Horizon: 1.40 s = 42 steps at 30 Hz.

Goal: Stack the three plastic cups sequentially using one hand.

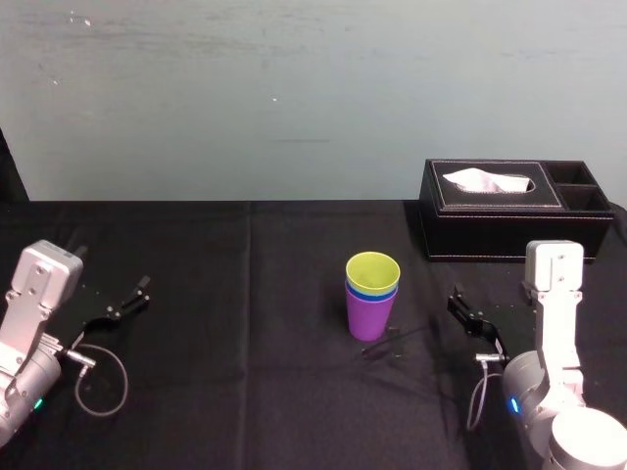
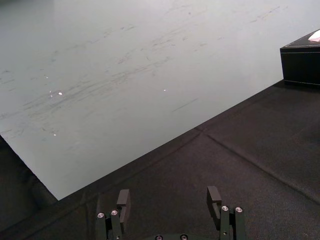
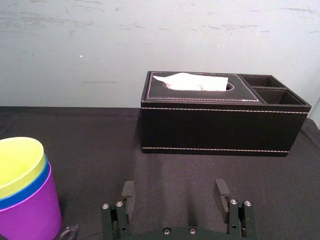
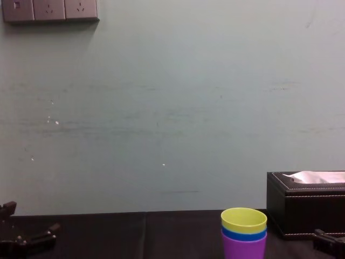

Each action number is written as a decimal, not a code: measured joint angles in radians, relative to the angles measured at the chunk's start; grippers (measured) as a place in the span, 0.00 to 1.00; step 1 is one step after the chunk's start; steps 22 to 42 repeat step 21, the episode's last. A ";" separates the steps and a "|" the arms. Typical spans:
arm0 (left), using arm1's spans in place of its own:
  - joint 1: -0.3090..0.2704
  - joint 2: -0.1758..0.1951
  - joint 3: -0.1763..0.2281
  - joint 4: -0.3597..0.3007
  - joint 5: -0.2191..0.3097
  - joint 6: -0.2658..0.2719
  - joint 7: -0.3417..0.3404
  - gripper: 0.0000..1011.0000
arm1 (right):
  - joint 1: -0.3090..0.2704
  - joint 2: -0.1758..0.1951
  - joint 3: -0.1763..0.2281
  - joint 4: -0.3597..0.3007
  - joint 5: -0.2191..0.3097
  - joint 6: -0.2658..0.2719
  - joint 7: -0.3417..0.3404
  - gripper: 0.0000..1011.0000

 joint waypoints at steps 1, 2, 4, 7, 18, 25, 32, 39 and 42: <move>0.000 0.000 0.000 0.000 0.000 0.000 0.000 0.99 | 0.000 0.000 0.000 0.000 0.000 0.000 0.000 0.99; 0.000 0.000 0.000 0.000 0.000 0.000 0.000 0.99 | 0.000 0.000 0.000 0.000 0.000 0.000 0.000 0.99; 0.000 0.000 0.000 0.000 0.000 0.000 0.000 0.99 | 0.000 0.000 0.000 0.000 0.000 0.000 0.000 0.99; 0.000 0.000 0.000 0.000 0.000 0.000 0.000 0.99 | 0.000 0.000 0.000 0.000 0.000 0.000 0.000 0.99; 0.000 0.000 0.000 0.000 0.000 0.000 0.000 0.99 | 0.000 0.000 0.000 0.000 0.000 0.000 0.000 0.99; 0.000 0.000 0.000 0.000 0.000 0.000 0.000 0.99 | 0.000 0.000 0.000 0.000 0.000 0.000 0.000 0.99; 0.000 0.000 0.000 0.000 0.000 0.000 0.000 0.99 | 0.000 0.000 0.000 0.000 0.000 0.000 0.000 0.99; 0.000 0.000 0.000 0.000 0.000 0.000 0.000 0.99 | 0.000 0.000 0.000 0.000 0.000 0.000 0.000 0.99; 0.000 0.000 0.000 0.000 0.000 0.000 0.000 0.99 | 0.000 0.000 0.000 0.000 0.000 0.000 0.000 0.99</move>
